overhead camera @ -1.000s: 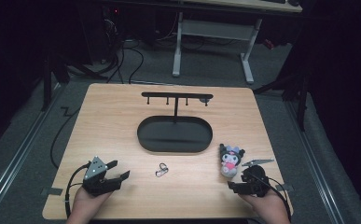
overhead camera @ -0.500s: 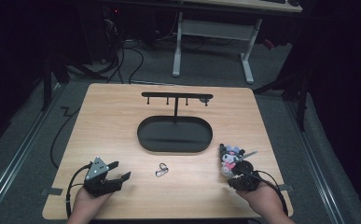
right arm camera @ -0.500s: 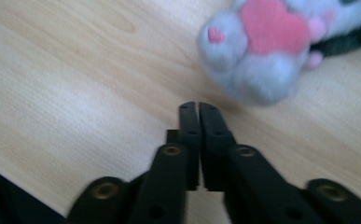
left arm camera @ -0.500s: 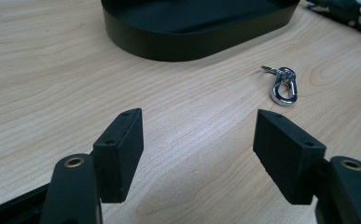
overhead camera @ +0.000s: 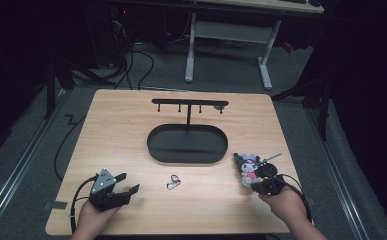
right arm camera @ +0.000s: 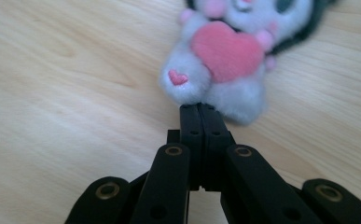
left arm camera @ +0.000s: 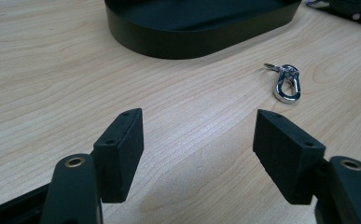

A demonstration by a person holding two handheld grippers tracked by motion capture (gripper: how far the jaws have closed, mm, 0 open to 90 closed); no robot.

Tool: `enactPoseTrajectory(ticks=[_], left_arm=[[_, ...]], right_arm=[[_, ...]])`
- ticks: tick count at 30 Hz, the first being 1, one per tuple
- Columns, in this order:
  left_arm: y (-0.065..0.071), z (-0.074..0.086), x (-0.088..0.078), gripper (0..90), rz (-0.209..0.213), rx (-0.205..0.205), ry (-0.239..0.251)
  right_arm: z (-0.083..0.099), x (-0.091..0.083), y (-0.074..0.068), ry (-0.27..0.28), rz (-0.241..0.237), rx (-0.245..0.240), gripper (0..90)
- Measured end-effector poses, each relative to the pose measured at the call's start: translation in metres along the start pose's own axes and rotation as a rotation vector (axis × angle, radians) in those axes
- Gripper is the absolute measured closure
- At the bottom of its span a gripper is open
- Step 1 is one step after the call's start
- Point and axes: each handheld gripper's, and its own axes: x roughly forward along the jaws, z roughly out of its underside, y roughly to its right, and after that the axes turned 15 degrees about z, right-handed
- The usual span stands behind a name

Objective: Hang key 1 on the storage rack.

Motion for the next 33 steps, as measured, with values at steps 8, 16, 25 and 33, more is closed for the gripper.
enactPoseTrajectory(ticks=[8, 16, 25, 33], left_arm=[[-0.001, 0.000, 0.000, 34.2, -0.003, 0.005, -0.008], [0.001, 0.000, 0.001, 34.2, 0.002, 0.011, -0.013], [0.001, 0.000, 0.001, 34.0, 0.003, 0.017, -0.021], [0.000, 0.000, 0.001, 34.0, 0.004, 0.019, -0.025]], right_arm=[[-0.001, -0.005, 0.018, -0.002, 0.030, 0.008, 82.0], [-0.008, -0.024, 0.009, 0.035, -0.004, 0.015, 54.8], [-0.030, -0.015, 0.008, 0.023, 0.001, 0.035, 26.6], [-0.036, 0.011, 0.007, -0.019, 0.012, 0.049, 26.6]])
